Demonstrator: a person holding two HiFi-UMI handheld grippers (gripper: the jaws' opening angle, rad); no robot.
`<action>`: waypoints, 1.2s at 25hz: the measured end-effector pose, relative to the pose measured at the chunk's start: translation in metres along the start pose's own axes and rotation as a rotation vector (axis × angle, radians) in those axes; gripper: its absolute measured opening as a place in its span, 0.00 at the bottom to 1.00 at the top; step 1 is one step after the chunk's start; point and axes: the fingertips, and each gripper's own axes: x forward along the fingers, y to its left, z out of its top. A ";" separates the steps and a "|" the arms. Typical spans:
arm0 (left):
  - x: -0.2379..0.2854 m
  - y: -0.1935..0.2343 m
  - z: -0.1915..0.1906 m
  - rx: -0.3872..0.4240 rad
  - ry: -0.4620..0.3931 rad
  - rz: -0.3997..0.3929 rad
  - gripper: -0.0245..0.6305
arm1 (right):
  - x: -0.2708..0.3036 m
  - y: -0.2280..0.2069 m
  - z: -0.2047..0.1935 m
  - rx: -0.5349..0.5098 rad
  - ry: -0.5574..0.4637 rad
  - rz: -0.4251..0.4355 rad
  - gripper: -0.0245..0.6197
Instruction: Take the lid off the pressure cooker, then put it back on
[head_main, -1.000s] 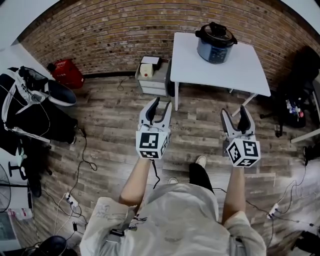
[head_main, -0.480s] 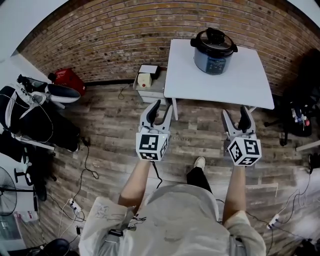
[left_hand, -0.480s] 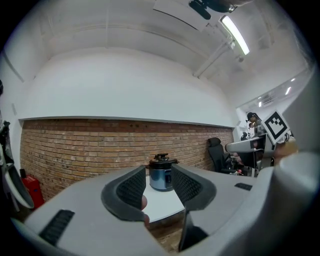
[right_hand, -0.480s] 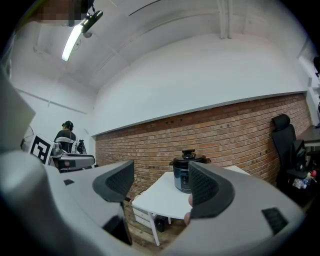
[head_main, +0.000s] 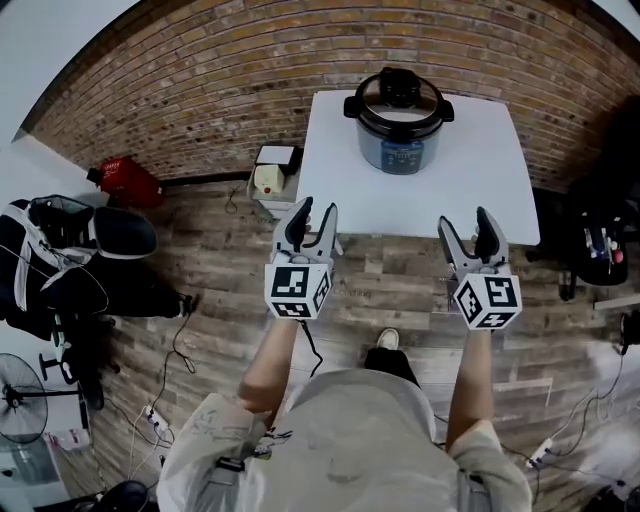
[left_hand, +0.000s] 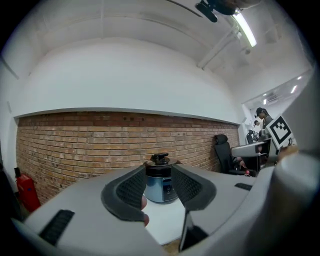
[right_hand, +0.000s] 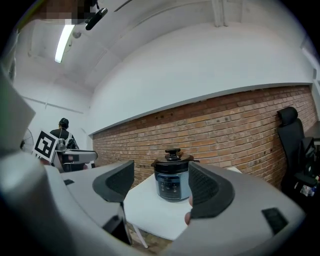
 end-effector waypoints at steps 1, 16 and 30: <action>0.012 -0.003 0.000 0.001 0.004 0.001 0.30 | 0.006 -0.012 0.000 0.006 0.000 -0.001 0.56; 0.120 0.017 0.001 -0.007 0.025 0.063 0.31 | 0.110 -0.078 0.016 0.011 -0.012 0.096 0.56; 0.228 0.108 0.009 -0.050 -0.021 0.054 0.31 | 0.240 -0.076 0.053 -0.045 -0.030 0.110 0.56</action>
